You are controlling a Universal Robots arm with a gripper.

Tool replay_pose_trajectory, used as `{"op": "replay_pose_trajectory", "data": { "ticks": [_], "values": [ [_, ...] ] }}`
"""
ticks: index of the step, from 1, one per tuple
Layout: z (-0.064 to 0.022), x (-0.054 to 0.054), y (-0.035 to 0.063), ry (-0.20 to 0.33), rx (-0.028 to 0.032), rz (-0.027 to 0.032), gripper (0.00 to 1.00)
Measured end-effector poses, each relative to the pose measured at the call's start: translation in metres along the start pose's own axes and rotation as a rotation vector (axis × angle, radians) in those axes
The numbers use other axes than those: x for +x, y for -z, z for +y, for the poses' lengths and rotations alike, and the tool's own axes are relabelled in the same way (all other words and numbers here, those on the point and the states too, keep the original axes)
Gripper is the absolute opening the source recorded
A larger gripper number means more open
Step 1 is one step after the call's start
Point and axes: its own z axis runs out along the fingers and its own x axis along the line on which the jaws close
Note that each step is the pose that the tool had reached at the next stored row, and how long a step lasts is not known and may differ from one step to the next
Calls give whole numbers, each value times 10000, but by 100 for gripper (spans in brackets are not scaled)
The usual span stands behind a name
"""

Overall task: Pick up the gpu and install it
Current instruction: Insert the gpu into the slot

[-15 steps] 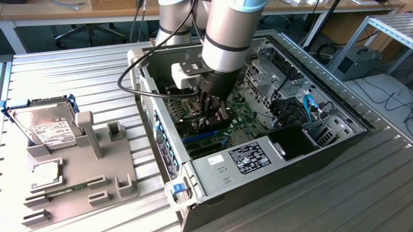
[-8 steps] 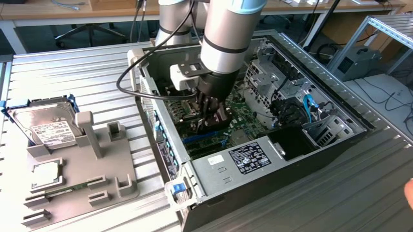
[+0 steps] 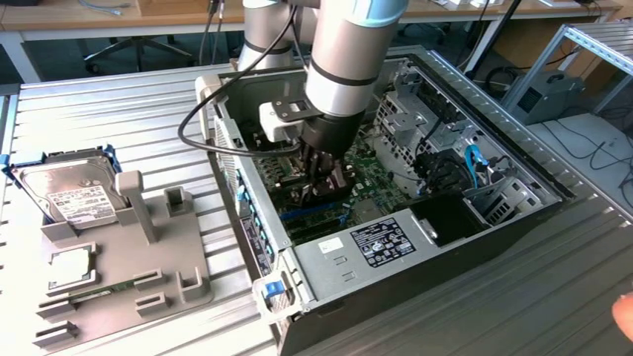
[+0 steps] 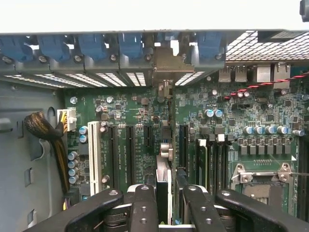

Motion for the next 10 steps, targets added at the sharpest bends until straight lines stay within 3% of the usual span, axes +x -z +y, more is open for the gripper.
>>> {"op": "replay_pose_trajectory", "data": {
  "ticks": [10],
  "values": [
    [2, 0, -51, 0, -1, 2, 26]
  ]
}}
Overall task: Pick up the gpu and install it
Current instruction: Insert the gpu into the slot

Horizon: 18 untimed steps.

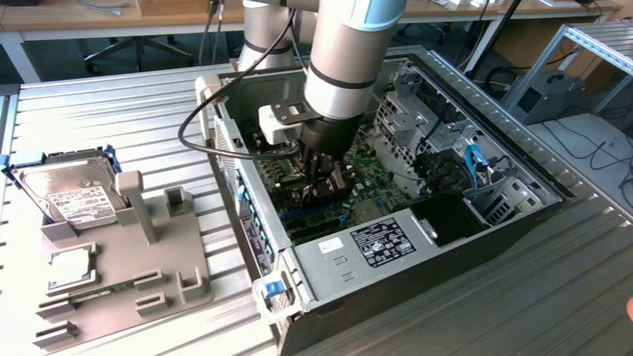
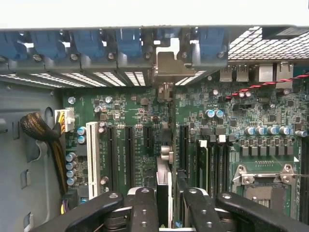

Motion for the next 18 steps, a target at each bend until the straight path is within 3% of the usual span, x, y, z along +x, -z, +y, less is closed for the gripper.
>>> {"op": "replay_pose_trajectory", "data": {
  "ticks": [18],
  "values": [
    [5, -1, 73, 0, 34, -3, 26]
  ]
}}
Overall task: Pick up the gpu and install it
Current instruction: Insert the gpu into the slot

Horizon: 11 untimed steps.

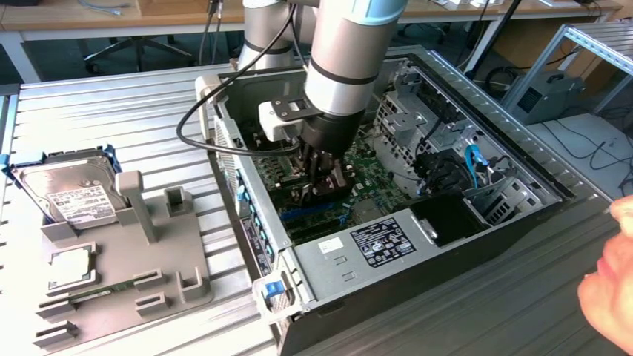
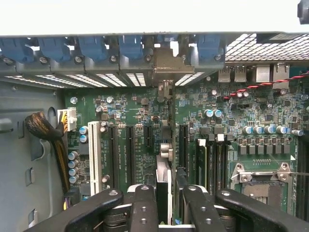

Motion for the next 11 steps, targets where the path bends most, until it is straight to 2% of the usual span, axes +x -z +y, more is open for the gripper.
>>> {"op": "replay_pose_trajectory", "data": {
  "ticks": [11],
  "values": [
    [7, 1, -62, -1, -1, 7, 26]
  ]
}}
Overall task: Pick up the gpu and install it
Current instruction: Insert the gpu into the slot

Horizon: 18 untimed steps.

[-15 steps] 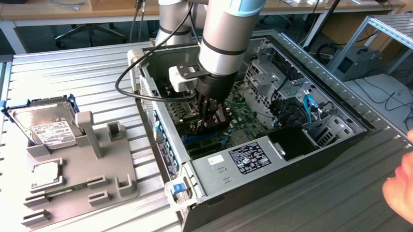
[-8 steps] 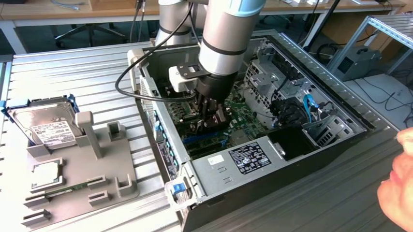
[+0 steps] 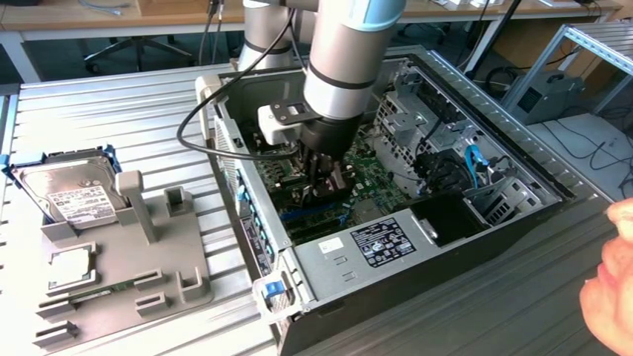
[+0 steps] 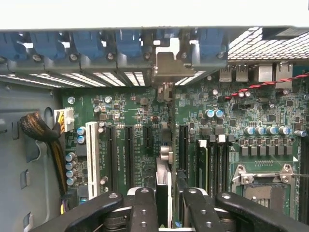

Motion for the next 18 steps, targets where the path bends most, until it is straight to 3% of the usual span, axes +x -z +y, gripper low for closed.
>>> {"op": "replay_pose_trajectory", "data": {
  "ticks": [7, 12, 18],
  "values": [
    [7, 0, 7, 1, 9, -9, 26],
    [10, -1, 150, 1, 8, -2, 26],
    [11, -1, 198, 1, 9, -4, 26]
  ]
}}
